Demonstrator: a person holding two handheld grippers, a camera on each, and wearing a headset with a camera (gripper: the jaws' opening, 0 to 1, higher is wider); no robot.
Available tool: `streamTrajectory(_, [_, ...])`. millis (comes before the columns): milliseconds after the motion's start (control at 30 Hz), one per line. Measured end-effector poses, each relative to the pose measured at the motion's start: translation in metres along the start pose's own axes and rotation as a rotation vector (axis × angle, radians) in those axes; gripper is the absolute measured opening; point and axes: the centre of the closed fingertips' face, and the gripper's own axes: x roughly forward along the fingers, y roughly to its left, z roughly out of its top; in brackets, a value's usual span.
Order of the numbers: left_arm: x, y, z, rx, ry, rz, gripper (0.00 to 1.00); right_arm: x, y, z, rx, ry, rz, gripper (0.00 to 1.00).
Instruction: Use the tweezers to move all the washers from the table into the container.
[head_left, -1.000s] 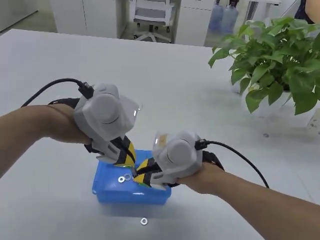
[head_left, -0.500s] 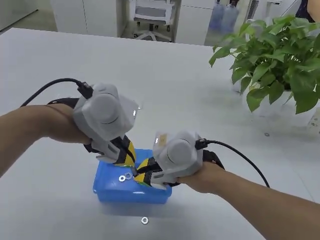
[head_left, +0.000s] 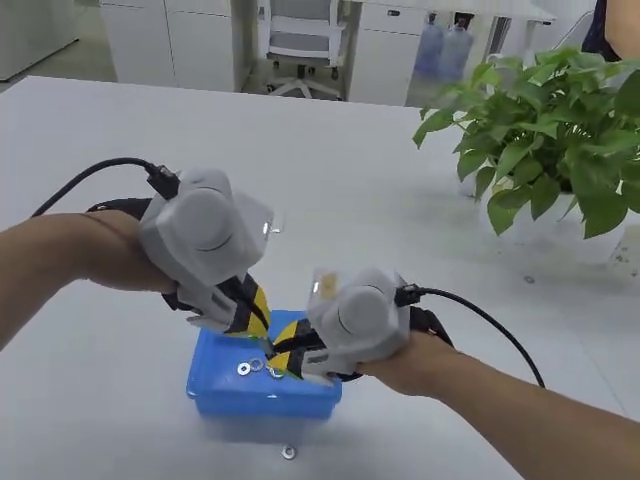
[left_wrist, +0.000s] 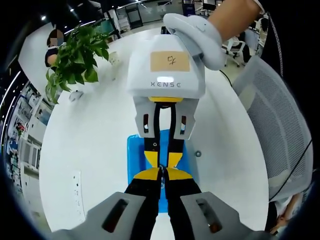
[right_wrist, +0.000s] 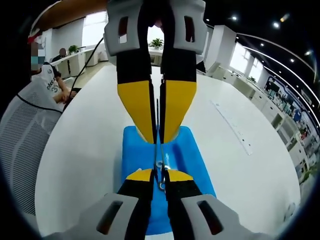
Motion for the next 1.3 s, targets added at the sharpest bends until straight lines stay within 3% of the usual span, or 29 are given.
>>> streamTrajectory(333, [-0.018,-0.006,0.013,0.026,0.006,0.011,0.06,-0.017,0.005,0.017,-0.012,-0.037,-0.034,0.1])
streamTrajectory(700, [-0.03,-0.024,0.028,0.047,0.002,0.009,0.06,-0.033,0.022,0.027,-0.005,-0.069,-0.061,0.1])
streamTrajectory(1033, [-0.023,-0.045,0.034,0.064,0.01,-0.019,0.06,-0.036,0.041,0.02,0.002,-0.068,-0.061,0.1])
streamTrajectory(1300, [-0.013,-0.054,0.033,0.061,0.005,-0.042,0.06,-0.035,0.053,0.01,0.019,-0.06,-0.054,0.1])
